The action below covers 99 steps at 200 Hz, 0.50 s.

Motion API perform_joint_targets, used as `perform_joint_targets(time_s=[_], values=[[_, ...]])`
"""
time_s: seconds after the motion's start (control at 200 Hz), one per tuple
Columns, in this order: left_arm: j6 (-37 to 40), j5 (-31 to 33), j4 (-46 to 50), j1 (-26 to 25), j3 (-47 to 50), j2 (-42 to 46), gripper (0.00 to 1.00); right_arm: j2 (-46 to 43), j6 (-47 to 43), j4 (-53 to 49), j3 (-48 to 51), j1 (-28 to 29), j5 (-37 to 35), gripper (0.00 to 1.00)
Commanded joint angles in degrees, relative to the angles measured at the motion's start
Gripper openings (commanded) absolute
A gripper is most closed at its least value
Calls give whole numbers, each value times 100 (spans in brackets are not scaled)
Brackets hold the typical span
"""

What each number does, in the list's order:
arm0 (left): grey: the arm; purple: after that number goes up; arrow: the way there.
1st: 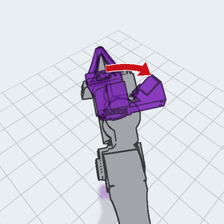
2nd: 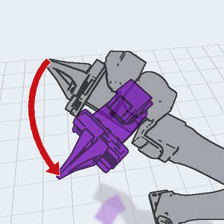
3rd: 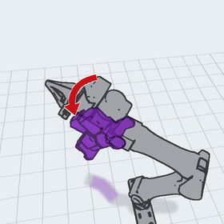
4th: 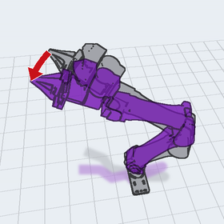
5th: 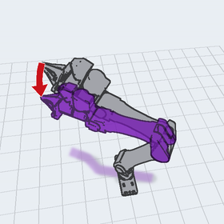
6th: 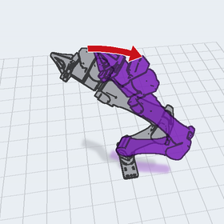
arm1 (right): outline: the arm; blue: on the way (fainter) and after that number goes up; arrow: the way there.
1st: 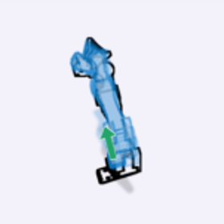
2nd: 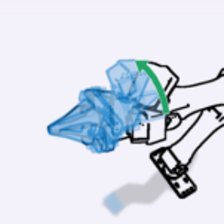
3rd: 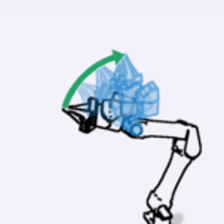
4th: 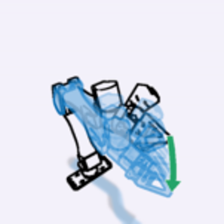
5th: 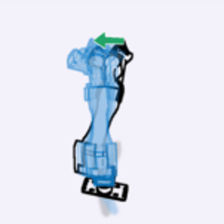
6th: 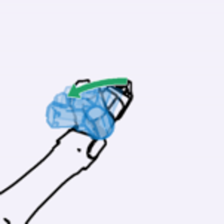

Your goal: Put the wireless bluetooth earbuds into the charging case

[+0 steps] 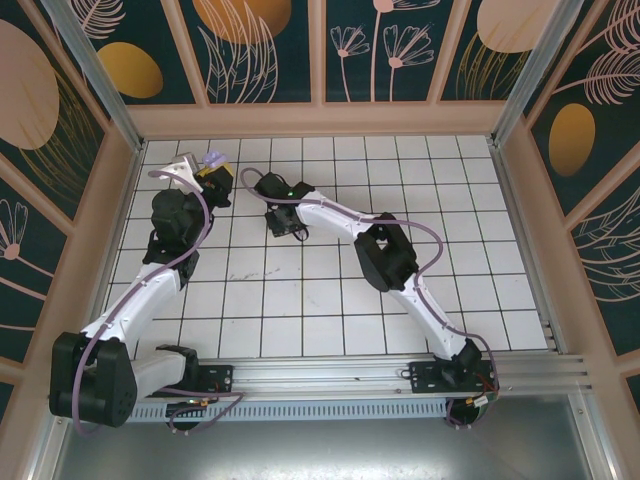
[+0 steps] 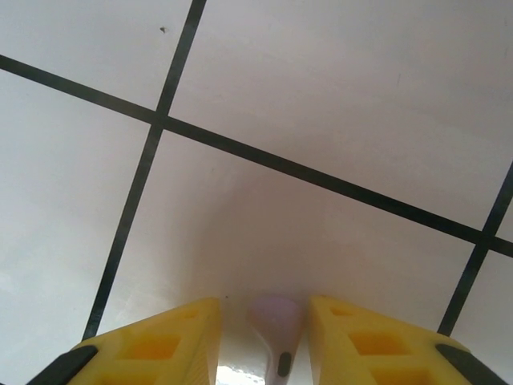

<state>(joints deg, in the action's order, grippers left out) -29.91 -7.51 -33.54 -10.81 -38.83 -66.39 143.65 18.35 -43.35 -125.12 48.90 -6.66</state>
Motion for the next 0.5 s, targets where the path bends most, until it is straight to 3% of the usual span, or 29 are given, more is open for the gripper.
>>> perform_joint_targets(time_s=[0.0,0.195,0.49], values=[[-79,-111,-302,48,18,-5,0,258,-34,-202,-162,67,-99,33],[-94,-155,-311,42,17,-5,0,311,14,-157,-173,58,-108,33],[-107,-214,-303,44,33,3,0,356,81,-103,-197,34,-82,24]])
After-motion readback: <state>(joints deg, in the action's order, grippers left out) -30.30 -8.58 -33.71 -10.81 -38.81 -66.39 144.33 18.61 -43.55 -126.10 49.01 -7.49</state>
